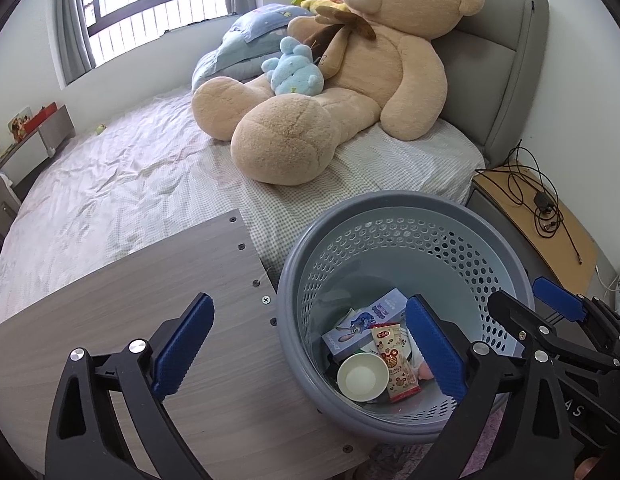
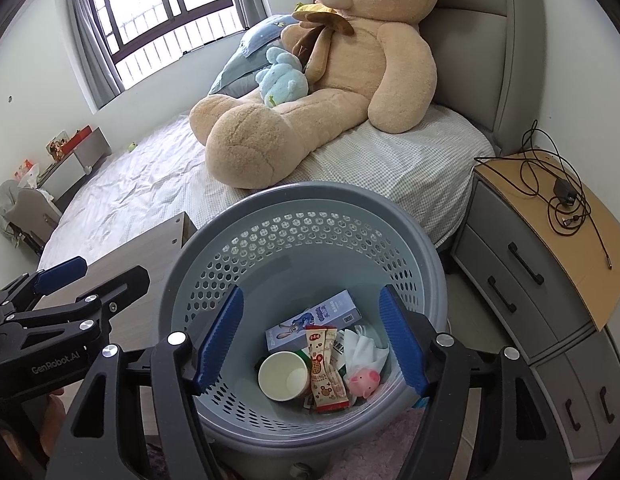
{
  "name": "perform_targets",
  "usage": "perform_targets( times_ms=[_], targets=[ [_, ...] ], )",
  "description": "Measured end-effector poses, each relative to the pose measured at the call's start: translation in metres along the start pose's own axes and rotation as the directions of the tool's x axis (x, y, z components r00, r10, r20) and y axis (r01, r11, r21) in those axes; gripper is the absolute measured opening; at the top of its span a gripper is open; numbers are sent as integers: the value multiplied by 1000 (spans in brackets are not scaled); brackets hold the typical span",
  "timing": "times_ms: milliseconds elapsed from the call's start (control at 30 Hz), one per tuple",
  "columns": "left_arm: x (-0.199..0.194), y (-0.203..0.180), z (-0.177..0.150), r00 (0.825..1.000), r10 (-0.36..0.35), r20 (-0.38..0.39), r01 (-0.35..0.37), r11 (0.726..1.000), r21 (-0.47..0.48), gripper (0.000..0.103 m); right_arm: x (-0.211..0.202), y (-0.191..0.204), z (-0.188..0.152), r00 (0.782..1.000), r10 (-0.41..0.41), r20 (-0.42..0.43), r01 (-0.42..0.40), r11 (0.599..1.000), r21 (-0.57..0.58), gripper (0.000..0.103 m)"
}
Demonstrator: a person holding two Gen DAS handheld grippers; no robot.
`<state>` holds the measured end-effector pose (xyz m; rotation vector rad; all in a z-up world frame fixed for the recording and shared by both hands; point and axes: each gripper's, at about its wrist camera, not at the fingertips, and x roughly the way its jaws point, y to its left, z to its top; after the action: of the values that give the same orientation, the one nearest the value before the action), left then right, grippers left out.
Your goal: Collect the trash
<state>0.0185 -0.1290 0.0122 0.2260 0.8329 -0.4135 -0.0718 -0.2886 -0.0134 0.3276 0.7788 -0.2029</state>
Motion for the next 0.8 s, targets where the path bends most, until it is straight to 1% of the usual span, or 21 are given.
perform_targets(
  times_ms=[200,800],
  targets=[
    [2,1,0,1000,-1,-15,1,1000,-7,96,0,0,0,1000,-1,2,1,1000,1,69],
    [4,0,-1,999,25,-24,-25,1000,1,97,0,-1,-1,1000,0,0,0,1000,4,69]
  ],
)
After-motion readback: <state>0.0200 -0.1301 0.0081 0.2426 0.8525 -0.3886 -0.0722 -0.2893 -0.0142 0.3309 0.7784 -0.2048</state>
